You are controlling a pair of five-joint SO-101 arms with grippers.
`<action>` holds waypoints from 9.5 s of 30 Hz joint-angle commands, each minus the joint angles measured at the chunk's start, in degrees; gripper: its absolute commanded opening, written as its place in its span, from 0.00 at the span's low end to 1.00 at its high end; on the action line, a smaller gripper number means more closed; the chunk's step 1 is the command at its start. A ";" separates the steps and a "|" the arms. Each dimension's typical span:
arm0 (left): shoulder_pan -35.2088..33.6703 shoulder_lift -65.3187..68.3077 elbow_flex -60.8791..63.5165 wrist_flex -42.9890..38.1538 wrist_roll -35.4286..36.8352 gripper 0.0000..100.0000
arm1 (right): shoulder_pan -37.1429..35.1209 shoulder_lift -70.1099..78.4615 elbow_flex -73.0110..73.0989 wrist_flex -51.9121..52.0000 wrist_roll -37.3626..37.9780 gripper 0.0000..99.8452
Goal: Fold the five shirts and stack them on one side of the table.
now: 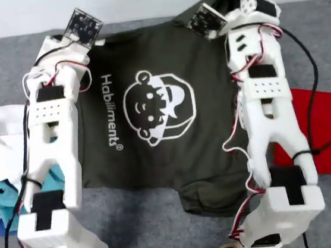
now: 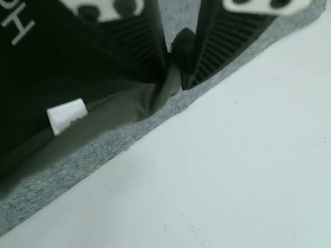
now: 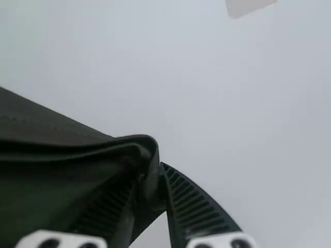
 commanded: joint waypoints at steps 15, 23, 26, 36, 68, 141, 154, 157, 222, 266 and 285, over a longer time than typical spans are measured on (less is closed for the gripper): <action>0.18 -3.60 -4.88 28.22 -3.60 0.02 | -0.66 -11.30 -4.13 36.70 -2.90 0.01; 0.09 -6.51 -4.88 43.25 -6.33 0.02 | -1.10 -19.65 -4.13 65.80 -5.98 0.01; 0.00 -6.24 -4.62 49.23 -9.93 0.02 | -1.01 -21.76 -4.13 75.82 -7.65 0.01; -0.53 -5.71 -4.00 62.59 -14.95 0.02 | -1.10 -25.63 -4.22 104.66 -8.79 0.01; -4.13 -1.58 1.45 75.96 -21.45 0.02 | -0.04 -58.86 38.15 112.92 -14.77 0.01; -0.09 -0.35 -7.87 75.34 -2.99 0.01 | 5.23 -22.73 28.31 57.19 -22.86 0.02; 28.84 -10.11 -7.60 75.43 6.59 0.02 | 20.62 -46.90 28.40 76.18 -22.59 0.03; 36.57 -6.42 -7.60 75.43 6.59 0.02 | 27.38 -49.45 28.40 78.02 -22.51 0.03; 61.45 16.26 -18.42 67.34 11.08 0.01 | 52.70 -50.86 28.75 77.85 -13.63 0.03; 40.44 19.08 -31.78 69.89 9.32 0.18 | 51.47 -51.47 31.47 78.20 -13.54 0.03; 40.26 13.36 -16.75 67.08 7.74 0.12 | 51.30 -51.47 31.74 78.20 -13.54 0.03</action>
